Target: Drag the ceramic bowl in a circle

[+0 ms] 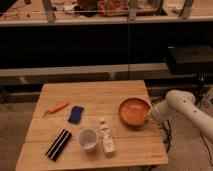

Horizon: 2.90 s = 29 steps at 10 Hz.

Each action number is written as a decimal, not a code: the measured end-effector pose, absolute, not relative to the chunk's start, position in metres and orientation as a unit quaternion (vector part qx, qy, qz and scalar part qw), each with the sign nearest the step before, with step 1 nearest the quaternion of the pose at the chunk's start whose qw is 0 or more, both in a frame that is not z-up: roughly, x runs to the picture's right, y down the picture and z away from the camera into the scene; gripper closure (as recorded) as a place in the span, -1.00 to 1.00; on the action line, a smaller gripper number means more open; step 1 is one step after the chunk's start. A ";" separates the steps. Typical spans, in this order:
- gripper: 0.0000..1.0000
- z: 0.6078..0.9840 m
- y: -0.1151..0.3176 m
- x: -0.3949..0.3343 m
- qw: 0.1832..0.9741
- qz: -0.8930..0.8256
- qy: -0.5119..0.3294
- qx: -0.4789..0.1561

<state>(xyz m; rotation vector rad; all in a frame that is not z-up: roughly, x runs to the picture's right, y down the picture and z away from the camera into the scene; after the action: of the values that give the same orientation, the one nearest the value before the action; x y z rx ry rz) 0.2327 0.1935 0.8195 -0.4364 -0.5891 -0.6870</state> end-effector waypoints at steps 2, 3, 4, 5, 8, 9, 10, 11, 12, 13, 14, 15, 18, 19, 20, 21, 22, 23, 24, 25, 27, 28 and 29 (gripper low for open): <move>1.00 0.818 0.207 0.192 0.847 -0.382 -0.302 -0.213; 1.00 0.817 0.208 0.178 0.839 -0.396 -0.309 -0.210; 1.00 0.819 0.208 0.162 0.831 -0.410 -0.318 -0.203; 1.00 0.823 0.204 0.144 0.823 -0.423 -0.326 -0.192; 1.00 0.840 0.167 0.108 0.810 -0.449 -0.345 -0.150; 1.00 0.849 0.152 0.101 0.809 -0.452 -0.349 -0.140; 1.00 0.856 0.143 0.097 0.809 -0.453 -0.351 -0.136; 1.00 0.872 0.124 0.093 0.809 -0.451 -0.353 -0.134; 1.00 0.887 0.109 0.097 0.813 -0.444 -0.350 -0.135; 1.00 0.898 0.099 0.100 0.818 -0.439 -0.347 -0.135; 1.00 0.911 0.085 0.107 0.825 -0.429 -0.341 -0.135; 1.00 0.920 0.075 0.116 0.833 -0.420 -0.334 -0.135; 1.00 0.931 0.066 0.166 0.858 -0.387 -0.305 -0.143; 1.00 0.932 0.070 0.193 0.869 -0.370 -0.291 -0.150; 1.00 0.933 0.075 0.216 0.878 -0.355 -0.280 -0.157; 1.00 0.930 0.082 0.239 0.887 -0.338 -0.270 -0.163; 1.00 0.925 0.093 0.261 0.894 -0.322 -0.261 -0.170; 1.00 0.916 0.107 0.277 0.898 -0.312 -0.256 -0.177; 1.00 0.906 0.120 0.287 0.898 -0.310 -0.255 -0.180; 1.00 0.894 0.135 0.294 0.896 -0.314 -0.254 -0.186; 1.00 0.875 0.154 0.292 0.882 -0.346 -0.256 -0.195; 1.00 0.865 0.161 0.283 0.872 -0.366 -0.259 -0.196; 1.00 0.856 0.168 0.267 0.861 -0.387 -0.264 -0.197</move>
<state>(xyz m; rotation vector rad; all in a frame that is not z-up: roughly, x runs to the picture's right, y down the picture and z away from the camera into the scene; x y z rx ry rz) 0.2674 0.1685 0.8564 -0.4138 -0.5540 -0.8130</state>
